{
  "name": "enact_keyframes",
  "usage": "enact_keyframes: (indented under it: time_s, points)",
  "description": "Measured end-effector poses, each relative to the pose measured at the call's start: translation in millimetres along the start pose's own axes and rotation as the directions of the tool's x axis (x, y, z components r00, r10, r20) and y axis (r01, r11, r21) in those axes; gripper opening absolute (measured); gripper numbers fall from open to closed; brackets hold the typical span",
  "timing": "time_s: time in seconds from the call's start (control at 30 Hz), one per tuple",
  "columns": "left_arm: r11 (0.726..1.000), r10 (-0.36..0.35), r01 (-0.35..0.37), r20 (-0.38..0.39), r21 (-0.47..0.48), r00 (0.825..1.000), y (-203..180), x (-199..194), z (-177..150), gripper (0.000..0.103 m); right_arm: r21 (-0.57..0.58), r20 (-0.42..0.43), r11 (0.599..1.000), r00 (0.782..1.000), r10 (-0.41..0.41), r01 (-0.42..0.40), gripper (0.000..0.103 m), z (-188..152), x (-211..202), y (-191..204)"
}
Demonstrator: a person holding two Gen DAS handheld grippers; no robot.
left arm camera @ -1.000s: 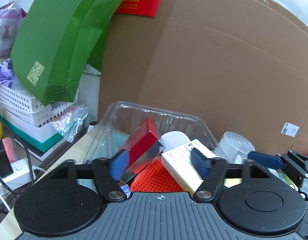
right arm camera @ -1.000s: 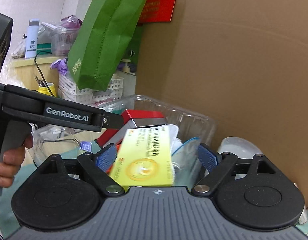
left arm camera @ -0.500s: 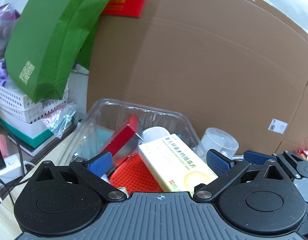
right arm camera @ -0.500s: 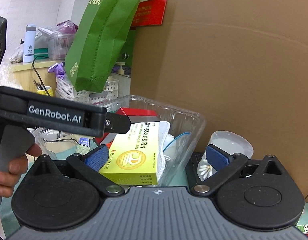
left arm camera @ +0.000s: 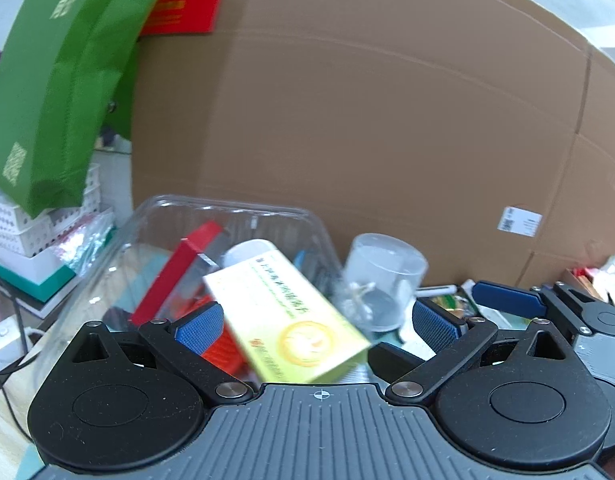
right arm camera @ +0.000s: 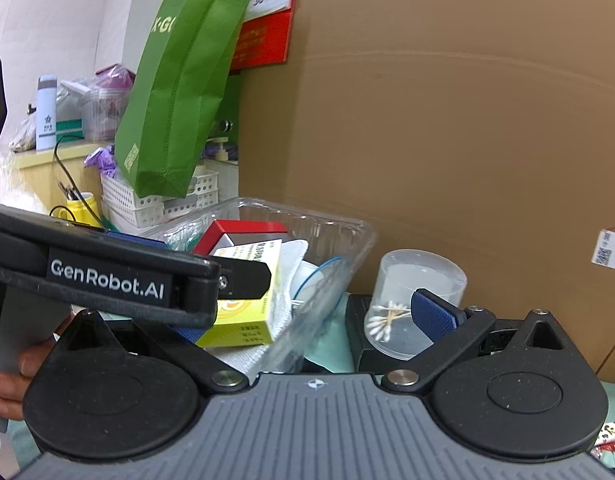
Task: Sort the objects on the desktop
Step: 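Withdraw both open tools from the tray back over the table, then move the left tool to the white hand cream tube while the right tool reaches the red string charm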
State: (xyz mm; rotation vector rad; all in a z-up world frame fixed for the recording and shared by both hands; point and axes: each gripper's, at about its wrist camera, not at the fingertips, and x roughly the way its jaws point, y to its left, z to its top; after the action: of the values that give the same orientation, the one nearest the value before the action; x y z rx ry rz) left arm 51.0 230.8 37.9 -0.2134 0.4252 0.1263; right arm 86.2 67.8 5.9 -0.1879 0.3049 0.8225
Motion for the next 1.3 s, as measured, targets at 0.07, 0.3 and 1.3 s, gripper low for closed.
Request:
enact_keyframes:
  time_s: [0.07,0.3,1.3]
  points:
    - [1.0,-0.012,0.012,0.004,0.018,1.0,-11.4,-2.0,-1.2,0.103,0.01,0.008,1.0,1.0,-0.007,0.006,0.103,-1.9,-5.9,-5.6]
    - [0.995,-0.07,0.069,0.004,0.074,0.998,-59.2,-1.1,-9.1,0.103,0.075,0.027,0.996,0.998,-0.052,0.05,0.103,-15.7,-28.3,-36.6]
    - [0.954,-0.243,0.278,-0.259,0.11,0.935,-174.7,120.7,-81.4,0.098,0.213,-0.232,0.9,0.914,-0.331,0.38,0.102,-139.8,-67.5,-183.1]
